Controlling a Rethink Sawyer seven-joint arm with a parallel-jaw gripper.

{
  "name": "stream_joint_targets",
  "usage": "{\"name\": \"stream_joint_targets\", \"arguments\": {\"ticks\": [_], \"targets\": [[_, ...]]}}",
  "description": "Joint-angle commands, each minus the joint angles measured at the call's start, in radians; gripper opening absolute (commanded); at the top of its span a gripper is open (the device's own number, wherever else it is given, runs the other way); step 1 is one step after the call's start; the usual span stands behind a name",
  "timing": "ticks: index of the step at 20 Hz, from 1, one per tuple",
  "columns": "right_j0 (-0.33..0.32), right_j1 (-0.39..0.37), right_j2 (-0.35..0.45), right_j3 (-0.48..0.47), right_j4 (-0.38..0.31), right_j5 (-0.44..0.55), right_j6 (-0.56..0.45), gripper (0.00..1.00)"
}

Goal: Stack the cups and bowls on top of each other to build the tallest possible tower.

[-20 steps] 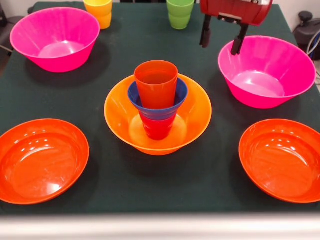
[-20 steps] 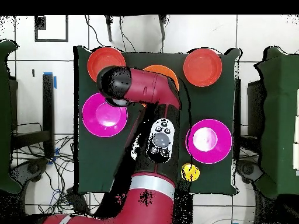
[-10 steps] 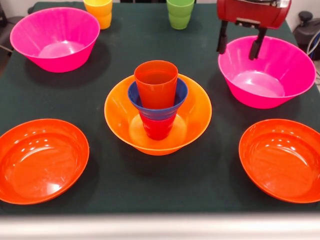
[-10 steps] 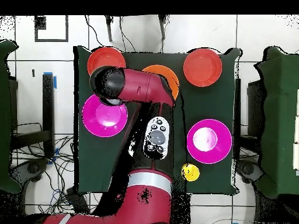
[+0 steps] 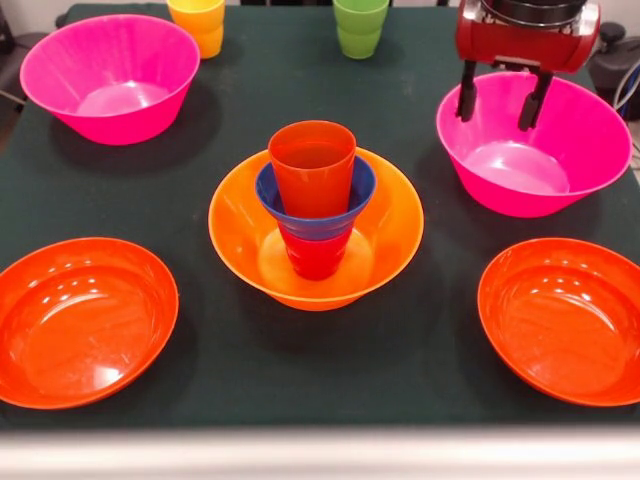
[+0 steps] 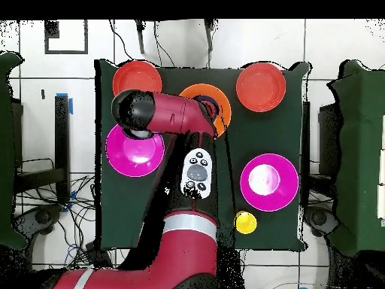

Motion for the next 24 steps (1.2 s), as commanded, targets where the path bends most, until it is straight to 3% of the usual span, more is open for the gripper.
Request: {"name": "stream_joint_targets", "arguments": {"ticks": [1,17,24], "targets": [[0.014,0.062,0.097,0.095,-0.104,-0.056,-0.030,1.00],[-0.013,0.020,0.107,0.149,-0.165,-0.060,-0.051,1.00],[-0.009,0.061,0.125,0.166,-0.178,-0.144,-0.017,1.00]]}}
